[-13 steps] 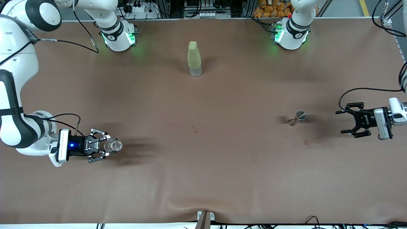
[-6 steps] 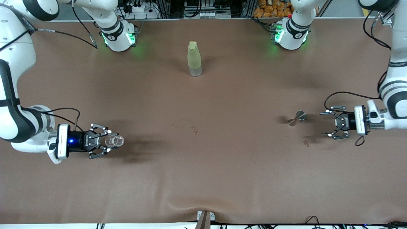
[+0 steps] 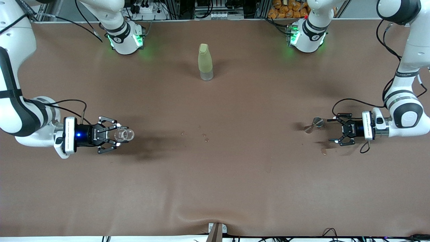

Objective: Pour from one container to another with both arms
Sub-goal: 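Lift the beaker with the right gripper while the left gripper reaches the jigger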

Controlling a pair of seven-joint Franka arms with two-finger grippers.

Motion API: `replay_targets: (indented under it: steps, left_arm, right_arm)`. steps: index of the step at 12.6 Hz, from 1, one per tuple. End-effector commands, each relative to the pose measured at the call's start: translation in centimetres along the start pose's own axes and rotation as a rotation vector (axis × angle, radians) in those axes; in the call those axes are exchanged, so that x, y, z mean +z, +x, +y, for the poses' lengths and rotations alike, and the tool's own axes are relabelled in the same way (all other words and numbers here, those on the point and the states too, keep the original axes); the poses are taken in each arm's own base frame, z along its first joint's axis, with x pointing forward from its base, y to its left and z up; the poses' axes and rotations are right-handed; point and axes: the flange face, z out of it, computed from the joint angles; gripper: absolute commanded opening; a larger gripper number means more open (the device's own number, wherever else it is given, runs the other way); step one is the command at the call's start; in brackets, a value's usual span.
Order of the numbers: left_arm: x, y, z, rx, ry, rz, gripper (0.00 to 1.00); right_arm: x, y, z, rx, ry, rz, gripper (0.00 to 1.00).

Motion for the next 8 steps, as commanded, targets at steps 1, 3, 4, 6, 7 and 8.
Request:
replay_targets:
  steps: [1, 3, 4, 6, 7, 8]
  left_arm:
    - [0.7, -0.9, 0.2, 0.016, 0.012, 0.044, 0.98]
    - [1.3, -1.3, 0.6, 0.000, 0.010, 0.058, 0.94]
    - [1.8, -1.4, 1.0, -0.012, 0.014, 0.071, 0.93]
    - [2.4, -1.3, 1.1, -0.017, 0.011, 0.081, 0.90]
    - [2.7, -1.2, 1.1, -0.020, 0.012, 0.089, 0.90]
    - [3.1, -1.0, 1.0, -0.022, 0.016, 0.100, 0.91]
  right_arm:
    - [-0.2, 1.0, -1.5, -0.002, -0.031, 0.012, 0.27]
    - [-0.4, 1.7, -1.6, -0.006, -0.036, 0.008, 0.27]
    - [-0.4, 1.9, -1.7, -0.008, -0.037, 0.012, 0.27]
    - [0.3, 3.2, -1.8, -0.019, -0.047, 0.035, 0.27]
    - [0.3, 3.9, -1.9, -0.019, -0.058, 0.026, 0.27]
    - [0.3, 4.3, -2.0, -0.006, -0.060, 0.024, 0.27]
